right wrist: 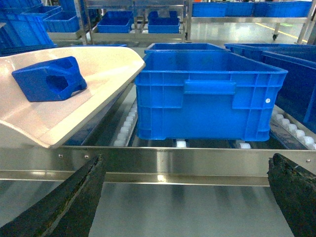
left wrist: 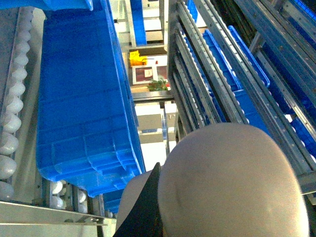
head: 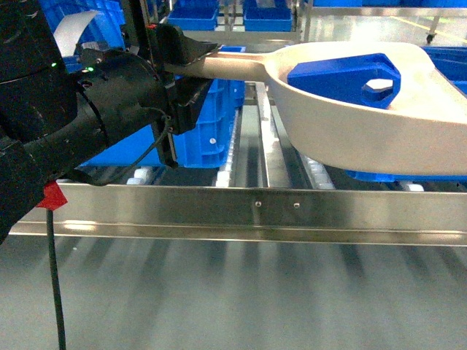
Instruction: Place part in tray to right shelf
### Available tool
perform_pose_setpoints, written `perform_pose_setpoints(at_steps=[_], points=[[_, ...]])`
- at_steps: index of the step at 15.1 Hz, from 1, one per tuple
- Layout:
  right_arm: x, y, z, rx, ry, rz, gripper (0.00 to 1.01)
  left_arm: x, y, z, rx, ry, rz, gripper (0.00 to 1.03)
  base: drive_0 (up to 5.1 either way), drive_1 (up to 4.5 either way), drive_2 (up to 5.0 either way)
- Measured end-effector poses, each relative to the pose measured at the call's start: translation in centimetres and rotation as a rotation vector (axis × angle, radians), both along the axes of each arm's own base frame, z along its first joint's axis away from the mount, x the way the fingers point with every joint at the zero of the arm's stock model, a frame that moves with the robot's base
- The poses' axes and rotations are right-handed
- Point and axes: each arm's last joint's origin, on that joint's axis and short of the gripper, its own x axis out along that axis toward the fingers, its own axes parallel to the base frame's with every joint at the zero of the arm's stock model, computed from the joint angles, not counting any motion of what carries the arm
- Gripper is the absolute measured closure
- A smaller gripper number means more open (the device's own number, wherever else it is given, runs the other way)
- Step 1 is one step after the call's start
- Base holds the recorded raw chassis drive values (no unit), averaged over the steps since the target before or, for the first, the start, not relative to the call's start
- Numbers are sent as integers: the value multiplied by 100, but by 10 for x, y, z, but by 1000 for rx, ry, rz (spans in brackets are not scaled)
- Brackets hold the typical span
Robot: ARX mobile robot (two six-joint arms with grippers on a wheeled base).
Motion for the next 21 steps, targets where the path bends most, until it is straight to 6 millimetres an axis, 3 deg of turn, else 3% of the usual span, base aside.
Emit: perform_pose_setpoints(at_steps=[21], points=[[0,0,0,0,0,0,3,0,0,0,0,0,0,86,0,0,0]])
